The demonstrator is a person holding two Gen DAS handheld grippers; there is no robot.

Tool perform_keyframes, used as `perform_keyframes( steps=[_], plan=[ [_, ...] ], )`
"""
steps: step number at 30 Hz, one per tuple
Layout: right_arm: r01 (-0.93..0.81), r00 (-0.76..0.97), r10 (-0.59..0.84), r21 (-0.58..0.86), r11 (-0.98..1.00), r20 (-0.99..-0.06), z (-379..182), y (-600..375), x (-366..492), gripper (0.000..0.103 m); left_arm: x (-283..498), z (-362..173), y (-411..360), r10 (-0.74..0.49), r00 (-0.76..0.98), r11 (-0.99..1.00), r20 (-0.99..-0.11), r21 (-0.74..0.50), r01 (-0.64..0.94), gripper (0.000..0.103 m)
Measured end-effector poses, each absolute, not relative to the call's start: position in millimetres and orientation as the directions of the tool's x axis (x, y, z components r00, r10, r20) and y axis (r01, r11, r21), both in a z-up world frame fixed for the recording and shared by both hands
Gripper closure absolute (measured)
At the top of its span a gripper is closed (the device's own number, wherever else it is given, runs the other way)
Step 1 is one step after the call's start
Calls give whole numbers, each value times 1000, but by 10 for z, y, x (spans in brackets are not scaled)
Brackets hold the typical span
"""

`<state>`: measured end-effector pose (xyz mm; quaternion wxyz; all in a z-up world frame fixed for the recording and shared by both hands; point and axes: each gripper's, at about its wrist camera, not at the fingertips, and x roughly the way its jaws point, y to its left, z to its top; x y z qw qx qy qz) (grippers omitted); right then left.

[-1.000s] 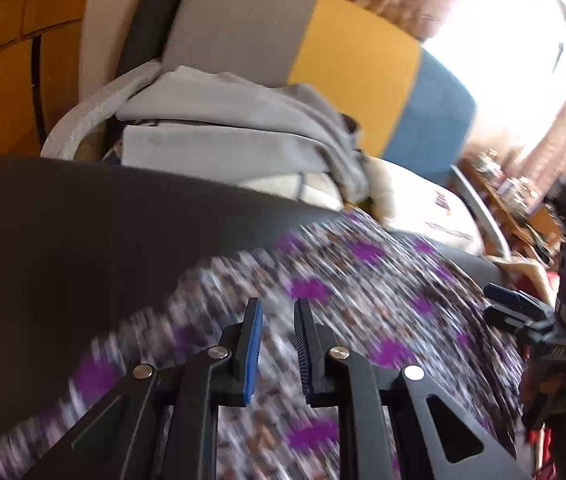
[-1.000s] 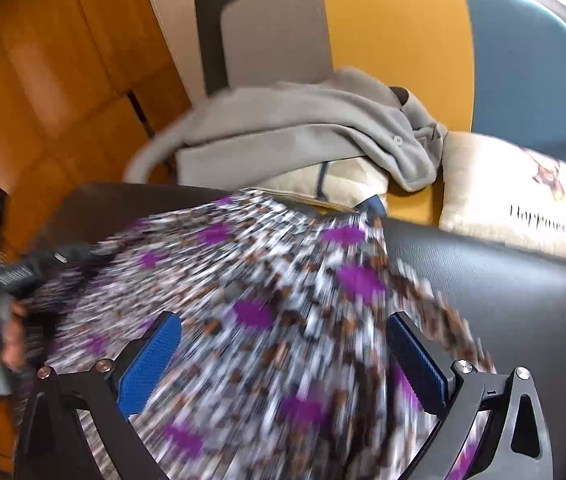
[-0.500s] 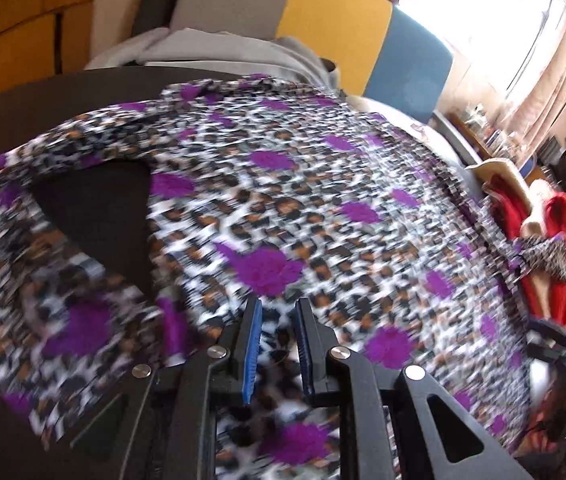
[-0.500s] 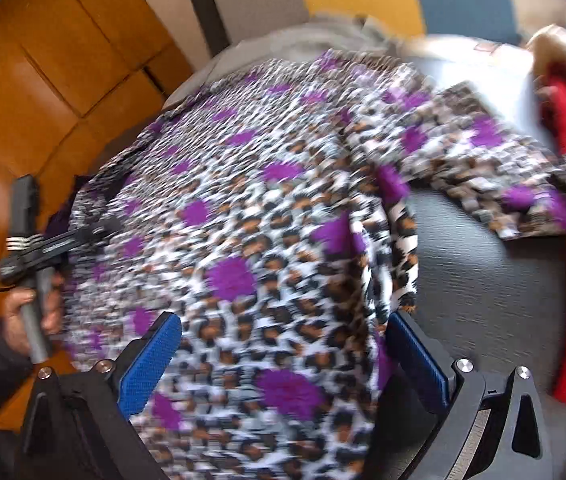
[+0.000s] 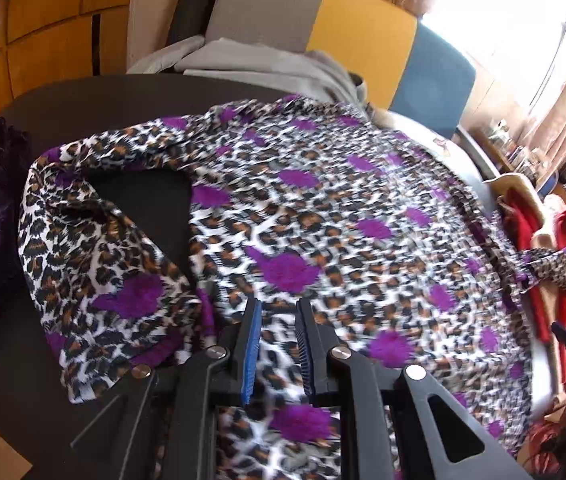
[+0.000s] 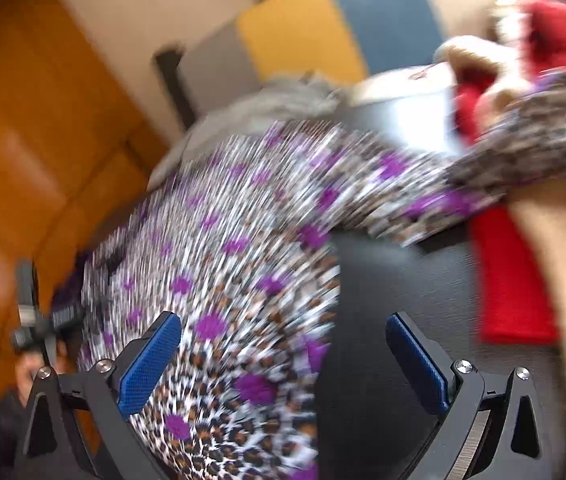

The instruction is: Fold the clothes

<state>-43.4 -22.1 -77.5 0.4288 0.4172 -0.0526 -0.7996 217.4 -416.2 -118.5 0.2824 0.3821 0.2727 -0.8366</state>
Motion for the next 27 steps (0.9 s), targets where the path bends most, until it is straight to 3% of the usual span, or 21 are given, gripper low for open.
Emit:
perform_keyframes(
  steps=[5, 6, 9, 12, 20, 21, 22, 23, 27],
  plan=[
    [467, -499, -647, 450, -761, -577, -488, 440, -791, 0, 2084, -1236, -4071, -236, -549, -714, -802, -240, 658, 86],
    [433, -521, -633, 462, -774, -572, -492, 524, -867, 4, 2065, -1268, -4055, -227, -542, -716, -809, -239, 656, 86],
    [328, -583, -587, 499, -802, -561, -504, 777, -1094, 33, 2048, -1363, -4022, -207, -530, -712, -823, -245, 658, 86],
    [256, -647, -528, 495, -831, -551, -494, 957, -1283, 33, 2054, -1373, -3996, -210, -530, -725, -822, -233, 648, 86],
    [270, -656, -430, 339, -901, -620, -571, 720, -1717, 36, 2065, -1395, -4049, -183, -543, -702, -820, -277, 656, 85],
    [273, -651, -427, 331, -903, -627, -593, 679, -1762, 51, 2068, -1398, -4058, -180, -545, -697, -819, -285, 658, 85],
    [290, -637, -447, 342, -894, -628, -607, 638, -1795, 84, 2065, -1399, -4060, -178, -545, -695, -819, -288, 659, 85],
    [311, -610, -471, 355, -882, -637, -611, 582, -1824, 98, 2057, -1398, -4052, -181, -543, -698, -820, -282, 658, 84],
    [387, -592, -460, 267, -883, -662, -421, 391, -1790, 99, 2032, -1391, -4006, -195, -536, -718, -821, -252, 649, 82]
  ],
)
